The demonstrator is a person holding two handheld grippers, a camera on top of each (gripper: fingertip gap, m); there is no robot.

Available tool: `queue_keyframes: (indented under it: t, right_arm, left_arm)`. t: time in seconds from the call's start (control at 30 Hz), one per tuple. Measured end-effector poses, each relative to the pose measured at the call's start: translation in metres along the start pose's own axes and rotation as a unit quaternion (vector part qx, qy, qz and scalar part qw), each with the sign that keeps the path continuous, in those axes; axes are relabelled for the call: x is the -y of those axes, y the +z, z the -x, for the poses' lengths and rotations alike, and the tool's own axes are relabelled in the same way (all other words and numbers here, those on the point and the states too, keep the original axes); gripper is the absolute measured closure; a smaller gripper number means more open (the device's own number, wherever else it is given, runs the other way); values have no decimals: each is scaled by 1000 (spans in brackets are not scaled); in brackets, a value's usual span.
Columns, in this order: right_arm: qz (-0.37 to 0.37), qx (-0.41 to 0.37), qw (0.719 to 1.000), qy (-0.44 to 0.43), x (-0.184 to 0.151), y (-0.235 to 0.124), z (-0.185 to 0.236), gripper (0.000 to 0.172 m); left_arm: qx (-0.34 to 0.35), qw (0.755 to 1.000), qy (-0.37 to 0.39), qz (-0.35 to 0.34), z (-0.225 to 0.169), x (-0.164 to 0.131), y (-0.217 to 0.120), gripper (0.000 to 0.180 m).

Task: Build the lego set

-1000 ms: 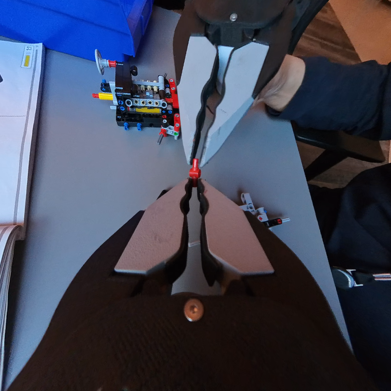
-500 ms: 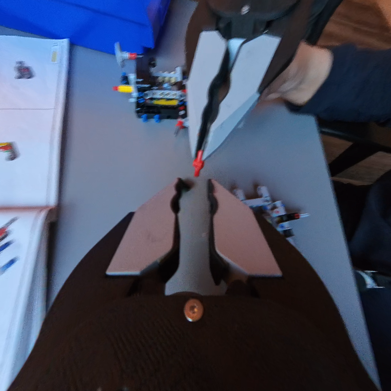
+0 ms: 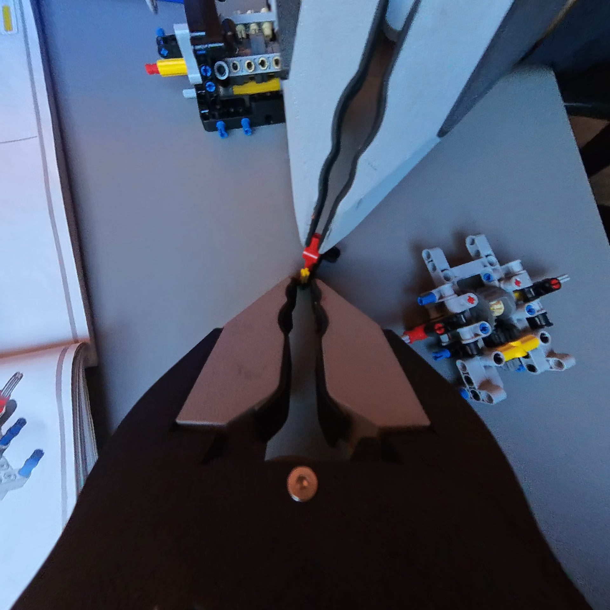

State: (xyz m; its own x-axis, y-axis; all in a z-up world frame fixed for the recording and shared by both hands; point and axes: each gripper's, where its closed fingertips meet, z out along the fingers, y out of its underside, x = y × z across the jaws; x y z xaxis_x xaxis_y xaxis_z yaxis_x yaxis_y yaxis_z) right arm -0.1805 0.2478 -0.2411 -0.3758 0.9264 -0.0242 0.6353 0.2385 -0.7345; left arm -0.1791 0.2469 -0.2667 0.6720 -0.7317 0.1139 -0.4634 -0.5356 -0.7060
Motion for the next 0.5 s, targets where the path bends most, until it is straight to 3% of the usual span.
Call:
queue_keyframes:
  t: [0.5]
  right_arm:
    - [110,-17,992,-64,-5,3,3,171]
  left_arm:
    - [0,1000,6,-11,-2,1,1,175]
